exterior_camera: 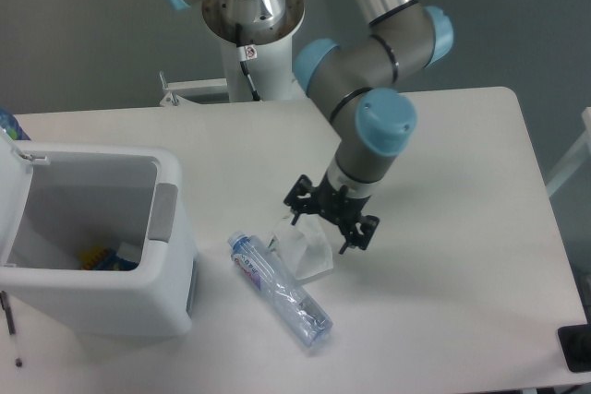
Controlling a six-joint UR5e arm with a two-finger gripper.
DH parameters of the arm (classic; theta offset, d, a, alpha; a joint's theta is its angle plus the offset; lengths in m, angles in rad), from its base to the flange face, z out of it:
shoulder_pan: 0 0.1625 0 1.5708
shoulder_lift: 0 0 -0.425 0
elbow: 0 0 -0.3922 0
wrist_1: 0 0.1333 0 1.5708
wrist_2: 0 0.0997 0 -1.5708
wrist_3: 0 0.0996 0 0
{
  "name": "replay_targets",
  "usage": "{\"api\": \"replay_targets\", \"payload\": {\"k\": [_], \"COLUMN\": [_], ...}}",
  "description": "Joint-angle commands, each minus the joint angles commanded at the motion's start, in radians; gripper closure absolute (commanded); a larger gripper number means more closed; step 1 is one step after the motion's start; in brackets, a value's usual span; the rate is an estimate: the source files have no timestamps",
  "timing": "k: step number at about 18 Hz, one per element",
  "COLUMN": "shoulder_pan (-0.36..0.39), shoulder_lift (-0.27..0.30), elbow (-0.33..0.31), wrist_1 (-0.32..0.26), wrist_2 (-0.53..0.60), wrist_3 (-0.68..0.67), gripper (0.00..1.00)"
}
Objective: Place the trash in the trash can
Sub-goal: 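Lower the gripper onto the plastic bag and close on it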
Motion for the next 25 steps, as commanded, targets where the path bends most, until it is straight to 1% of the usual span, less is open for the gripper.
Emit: {"api": "replay_targets", "payload": {"k": [2,4,9,16,22,25], "shoulder_pan": [-0.026,-0.037,-0.049,-0.055,-0.054,-0.054], "shoulder_lift": [-0.012,-0.023,-0.048,-0.052,-0.046,-0.048], "elbow": [0.005,0.006,0.024,0.025,0.028,0.049], "wrist_1": [0.000,0.005,0.006,0.006,0.006,0.002], "wrist_2": [0.051,0.089,0.117,0.123,0.123,0.124], "wrist_3": [-0.018,-0.034,-0.080,-0.089,-0.086,-0.088], "gripper": [0.04,0.10,0.34,0.68,0.79,0.82]}}
